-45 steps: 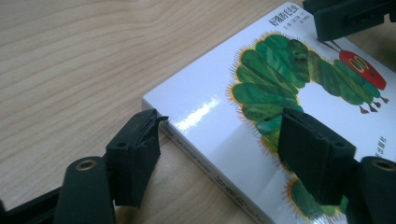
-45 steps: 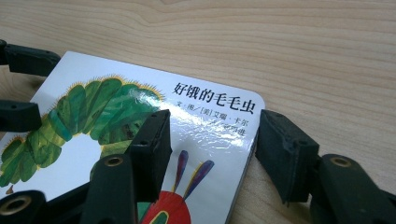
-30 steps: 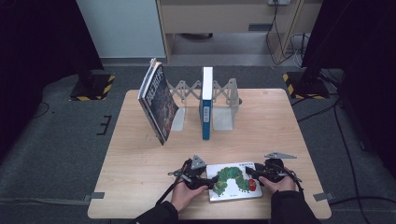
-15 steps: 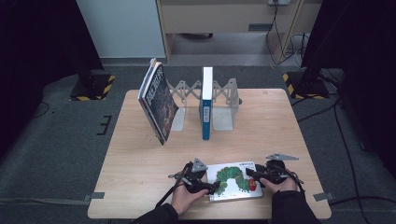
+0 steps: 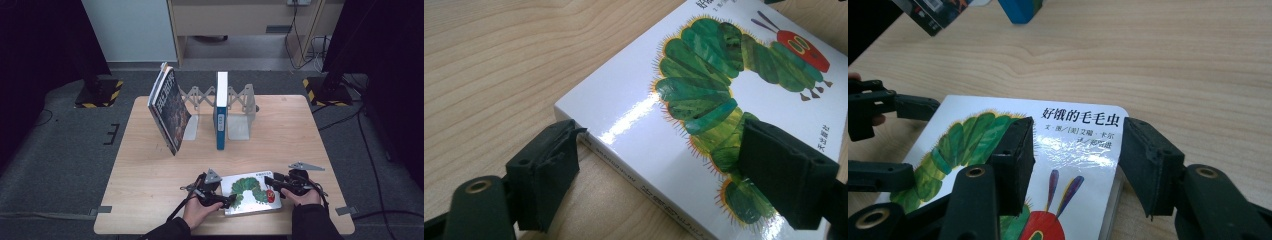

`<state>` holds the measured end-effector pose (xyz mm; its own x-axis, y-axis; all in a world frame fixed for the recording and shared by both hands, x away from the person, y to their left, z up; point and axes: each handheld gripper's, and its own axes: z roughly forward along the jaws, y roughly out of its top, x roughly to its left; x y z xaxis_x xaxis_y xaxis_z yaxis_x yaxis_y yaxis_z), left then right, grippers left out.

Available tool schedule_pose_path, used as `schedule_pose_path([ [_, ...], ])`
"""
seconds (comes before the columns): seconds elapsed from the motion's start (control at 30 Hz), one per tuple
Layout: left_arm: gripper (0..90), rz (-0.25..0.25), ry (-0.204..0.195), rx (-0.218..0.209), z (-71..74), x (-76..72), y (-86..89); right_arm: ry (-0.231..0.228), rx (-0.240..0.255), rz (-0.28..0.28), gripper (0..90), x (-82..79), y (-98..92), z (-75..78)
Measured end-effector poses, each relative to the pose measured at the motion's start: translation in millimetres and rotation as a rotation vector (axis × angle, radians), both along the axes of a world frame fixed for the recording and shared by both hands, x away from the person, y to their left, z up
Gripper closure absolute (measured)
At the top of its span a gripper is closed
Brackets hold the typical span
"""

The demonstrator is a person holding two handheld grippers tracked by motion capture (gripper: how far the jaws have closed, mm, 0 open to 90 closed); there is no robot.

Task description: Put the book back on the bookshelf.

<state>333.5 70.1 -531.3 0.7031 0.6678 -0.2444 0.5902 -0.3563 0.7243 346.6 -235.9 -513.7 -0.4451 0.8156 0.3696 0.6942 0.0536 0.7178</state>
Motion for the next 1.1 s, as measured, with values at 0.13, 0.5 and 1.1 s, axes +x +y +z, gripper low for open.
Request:
schedule_pose_path([
  [0.13,13.9,0.005,-0.008,-0.001,-0.3,0.3,0.2,-0.025,0.02,0.002,48.5,0.2,-1.2,3.1],
  [0.5,8.6,0.01,-0.005,-0.037,-3.4,1.6,2.7,-0.079,0.082,0.001,48.0,2.6,-1.0,10.1],
  [1.1,2.6,-0.007,0.002,-0.061,-5.1,2.3,3.7,0.009,0.143,0.027,50.4,-6.6,-3.3,5.5],
])
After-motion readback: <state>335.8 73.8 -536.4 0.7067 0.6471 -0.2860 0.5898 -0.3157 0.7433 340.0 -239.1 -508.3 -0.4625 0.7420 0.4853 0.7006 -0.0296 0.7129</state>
